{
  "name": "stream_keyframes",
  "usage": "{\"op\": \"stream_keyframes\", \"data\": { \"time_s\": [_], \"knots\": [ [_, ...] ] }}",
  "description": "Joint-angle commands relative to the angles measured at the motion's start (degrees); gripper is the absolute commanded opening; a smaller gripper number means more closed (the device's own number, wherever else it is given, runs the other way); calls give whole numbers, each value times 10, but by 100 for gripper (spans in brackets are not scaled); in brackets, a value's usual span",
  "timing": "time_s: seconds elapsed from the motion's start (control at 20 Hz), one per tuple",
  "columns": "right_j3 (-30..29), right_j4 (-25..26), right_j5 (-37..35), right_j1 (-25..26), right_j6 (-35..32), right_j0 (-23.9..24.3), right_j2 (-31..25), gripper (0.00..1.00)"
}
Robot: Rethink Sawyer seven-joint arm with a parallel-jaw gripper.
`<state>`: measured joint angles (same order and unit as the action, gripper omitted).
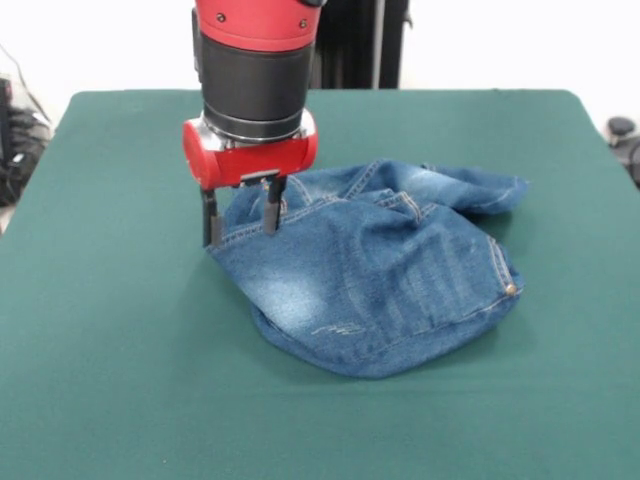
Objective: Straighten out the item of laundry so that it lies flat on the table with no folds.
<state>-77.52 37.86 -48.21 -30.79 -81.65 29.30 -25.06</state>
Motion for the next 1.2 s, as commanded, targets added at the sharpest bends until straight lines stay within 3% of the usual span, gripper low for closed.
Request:
{"op": "stream_keyframes", "data": {
  "time_s": [0.05, 0.5, 1.2],
  "knots": [
    [5, 13, -115, -17, 198, -32, -48, 100],
    [2, 25, -156, -25, 210, -25, -50, 100],
    [-12, 33, -83, -9, 192, -8, -77, 100]
  ]
}}
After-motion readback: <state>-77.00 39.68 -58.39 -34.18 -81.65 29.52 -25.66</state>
